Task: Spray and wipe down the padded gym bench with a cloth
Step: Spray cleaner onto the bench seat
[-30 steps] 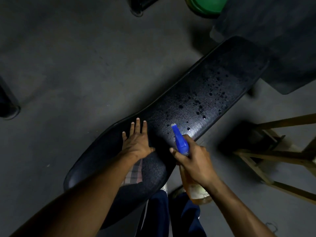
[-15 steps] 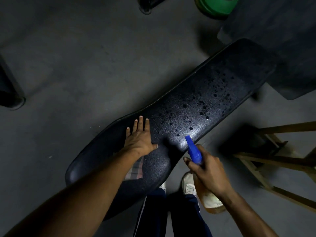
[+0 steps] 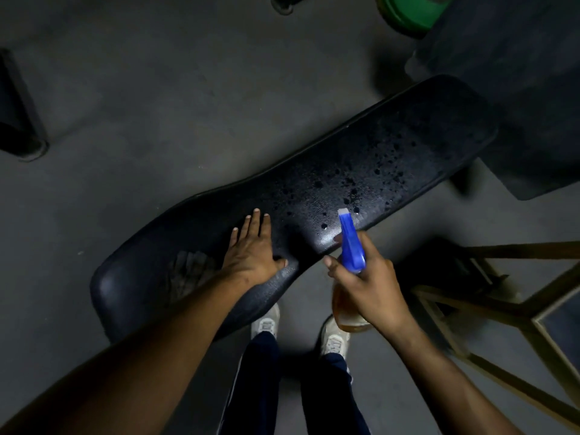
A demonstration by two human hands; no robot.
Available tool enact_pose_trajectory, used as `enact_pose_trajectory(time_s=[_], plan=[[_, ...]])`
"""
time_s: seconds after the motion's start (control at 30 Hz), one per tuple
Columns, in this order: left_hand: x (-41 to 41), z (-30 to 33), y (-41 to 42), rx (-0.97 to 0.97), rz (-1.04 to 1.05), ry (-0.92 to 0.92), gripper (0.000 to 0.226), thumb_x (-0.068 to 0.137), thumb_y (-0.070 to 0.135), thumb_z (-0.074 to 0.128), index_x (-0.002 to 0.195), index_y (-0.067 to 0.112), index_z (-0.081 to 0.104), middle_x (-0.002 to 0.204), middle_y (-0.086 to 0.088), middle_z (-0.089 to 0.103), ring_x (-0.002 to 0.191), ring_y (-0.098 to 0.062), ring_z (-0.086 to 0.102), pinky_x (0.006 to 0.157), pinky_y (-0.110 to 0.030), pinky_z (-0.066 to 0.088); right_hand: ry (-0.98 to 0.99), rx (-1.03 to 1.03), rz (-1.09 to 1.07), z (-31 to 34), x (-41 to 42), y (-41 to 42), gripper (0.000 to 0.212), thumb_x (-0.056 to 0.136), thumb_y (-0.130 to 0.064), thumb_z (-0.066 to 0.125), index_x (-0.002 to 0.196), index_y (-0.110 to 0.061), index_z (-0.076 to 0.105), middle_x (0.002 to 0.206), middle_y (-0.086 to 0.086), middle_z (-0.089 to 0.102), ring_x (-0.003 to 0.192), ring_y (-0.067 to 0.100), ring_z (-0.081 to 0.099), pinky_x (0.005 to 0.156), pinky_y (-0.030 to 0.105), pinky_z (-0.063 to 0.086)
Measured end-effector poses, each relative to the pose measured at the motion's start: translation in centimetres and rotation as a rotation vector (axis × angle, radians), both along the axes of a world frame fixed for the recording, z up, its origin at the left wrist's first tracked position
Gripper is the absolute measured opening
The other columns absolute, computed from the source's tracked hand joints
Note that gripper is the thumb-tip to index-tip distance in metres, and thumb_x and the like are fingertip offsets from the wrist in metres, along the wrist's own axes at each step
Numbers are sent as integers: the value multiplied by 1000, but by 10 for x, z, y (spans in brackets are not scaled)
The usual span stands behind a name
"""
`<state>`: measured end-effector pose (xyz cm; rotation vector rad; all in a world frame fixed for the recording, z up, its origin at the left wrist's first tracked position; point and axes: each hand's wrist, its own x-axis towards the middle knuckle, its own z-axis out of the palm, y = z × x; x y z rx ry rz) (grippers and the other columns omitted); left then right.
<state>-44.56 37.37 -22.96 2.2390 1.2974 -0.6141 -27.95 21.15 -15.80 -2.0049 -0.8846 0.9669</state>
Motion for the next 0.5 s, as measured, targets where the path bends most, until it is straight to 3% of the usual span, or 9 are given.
enact_pose_trajectory(time_s=[0.23,0.37,0.5], plan=[[2,9,-43,18,135,-52,110,82,59,64,159,15,-1,167,-5,-11,154,-22,-5,125,-44,2,64,41,89,24,24,3,33,92,-32,81,116,-27,60,83,4,72,80,22,69,84,40,55],[-5,13,-60,11,199,-49,110,82,59,65,159,16,-1,167,-5,-12,154,-22,-5,124,-44,2,120,83,122,36,26,10,33,91,-27,83,117,-25,62,79,2,71,69,19,64,69,25,52],[-24,17,-67,49,258,-52,109,82,59,64,159,16,0,167,-5,-11,154,-22,-4,124,-44,2,326,157,93,43,13,27,35,91,-12,82,111,-32,61,79,-2,66,62,13,59,55,22,52]])
